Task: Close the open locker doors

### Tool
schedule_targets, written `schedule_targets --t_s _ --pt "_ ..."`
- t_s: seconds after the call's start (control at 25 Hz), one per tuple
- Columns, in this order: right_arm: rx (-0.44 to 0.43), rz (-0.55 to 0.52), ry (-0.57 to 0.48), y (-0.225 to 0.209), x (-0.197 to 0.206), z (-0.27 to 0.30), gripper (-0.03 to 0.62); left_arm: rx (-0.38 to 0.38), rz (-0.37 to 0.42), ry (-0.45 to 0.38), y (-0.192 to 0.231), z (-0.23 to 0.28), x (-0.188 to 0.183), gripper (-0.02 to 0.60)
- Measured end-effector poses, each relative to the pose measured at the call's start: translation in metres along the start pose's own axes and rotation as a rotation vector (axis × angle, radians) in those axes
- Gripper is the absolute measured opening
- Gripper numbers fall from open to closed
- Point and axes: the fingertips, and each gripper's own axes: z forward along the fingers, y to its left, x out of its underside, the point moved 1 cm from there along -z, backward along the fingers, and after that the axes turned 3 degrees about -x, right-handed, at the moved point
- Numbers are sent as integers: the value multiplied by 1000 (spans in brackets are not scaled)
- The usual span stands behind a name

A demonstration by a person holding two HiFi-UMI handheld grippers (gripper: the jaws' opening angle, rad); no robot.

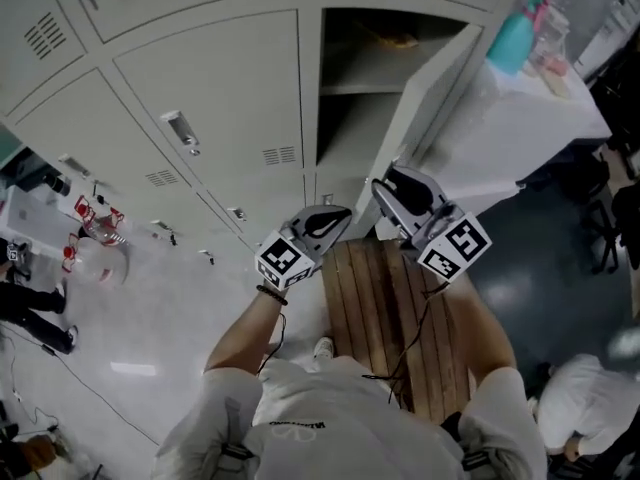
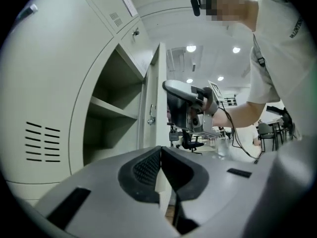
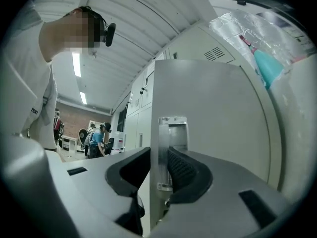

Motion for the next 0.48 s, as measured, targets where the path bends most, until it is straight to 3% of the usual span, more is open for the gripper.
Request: schedule_targets --t_s 0.16,0.48 --pt "-37 -4 -6 -8 3 30 110 -171 74 18 14 -7 -8 5" --pt "-58 -2 -22 -31 9 82 91 -399 70 7 63 10 -26 5"
